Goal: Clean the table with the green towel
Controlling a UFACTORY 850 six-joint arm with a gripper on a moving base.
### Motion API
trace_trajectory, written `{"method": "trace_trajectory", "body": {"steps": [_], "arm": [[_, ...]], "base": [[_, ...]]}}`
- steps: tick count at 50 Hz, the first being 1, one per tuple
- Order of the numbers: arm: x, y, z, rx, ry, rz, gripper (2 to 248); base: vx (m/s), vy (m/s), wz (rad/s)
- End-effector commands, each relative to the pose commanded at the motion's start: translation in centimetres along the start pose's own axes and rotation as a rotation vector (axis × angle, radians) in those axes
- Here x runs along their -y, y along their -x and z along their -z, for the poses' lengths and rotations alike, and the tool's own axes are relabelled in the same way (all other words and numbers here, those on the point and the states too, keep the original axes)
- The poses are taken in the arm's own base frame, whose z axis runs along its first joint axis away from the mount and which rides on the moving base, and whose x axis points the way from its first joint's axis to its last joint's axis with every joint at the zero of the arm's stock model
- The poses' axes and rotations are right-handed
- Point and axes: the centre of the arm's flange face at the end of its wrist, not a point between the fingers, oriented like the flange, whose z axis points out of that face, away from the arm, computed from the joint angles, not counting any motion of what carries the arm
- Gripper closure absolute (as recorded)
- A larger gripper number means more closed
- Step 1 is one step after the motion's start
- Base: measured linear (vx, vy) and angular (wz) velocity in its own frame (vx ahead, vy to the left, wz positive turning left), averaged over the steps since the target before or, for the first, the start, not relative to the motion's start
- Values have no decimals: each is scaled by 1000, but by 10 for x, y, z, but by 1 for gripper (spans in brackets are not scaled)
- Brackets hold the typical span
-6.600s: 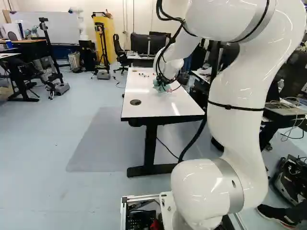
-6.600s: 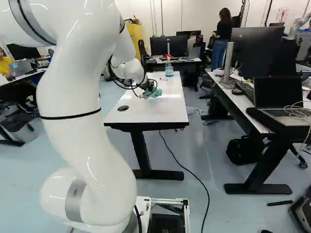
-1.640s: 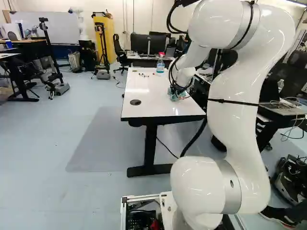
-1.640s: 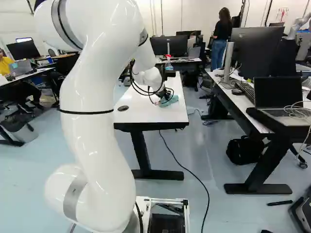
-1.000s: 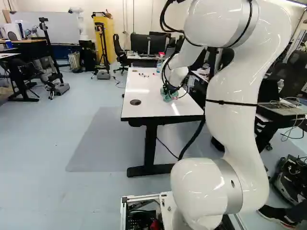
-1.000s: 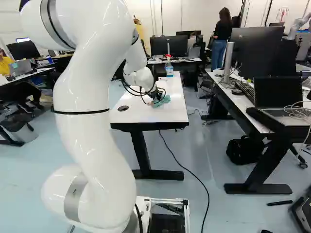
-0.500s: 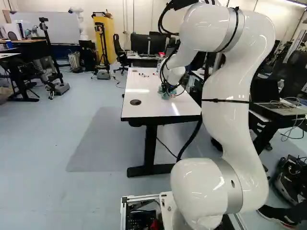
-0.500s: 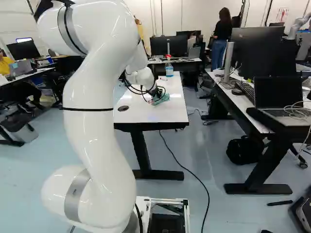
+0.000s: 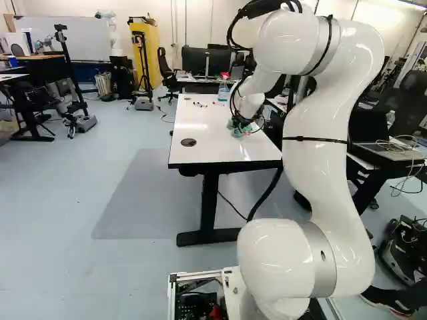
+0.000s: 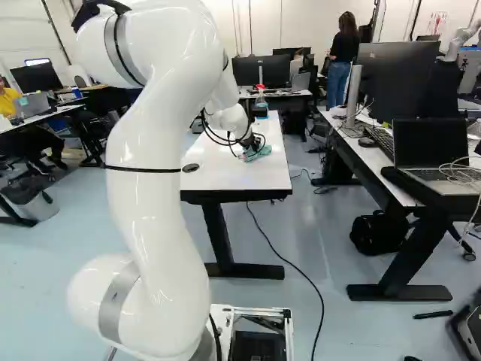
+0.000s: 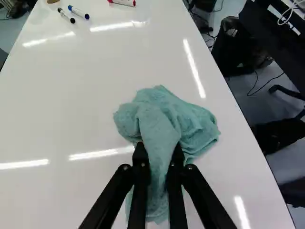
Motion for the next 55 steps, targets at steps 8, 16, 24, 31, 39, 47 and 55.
{"method": "trace_trajectory", "body": {"steps": [8,16,24,31,39,47,55], "arm": [[-14,-2,-2,-2,15,-15,207],[-28,-1,0,-2,30,-31,207],[-36,5,8,5,39,-40,207],[-37,13,17,14,41,-42,207],[-34,23,28,25,38,-39,207],[-28,32,39,34,32,-32,207],[-19,40,48,42,22,-21,207]], "base": [[0,0,0],[0,0,0],[0,0,0],[0,0,0],[0,0,0],[0,0,0],[0,0,0]]}}
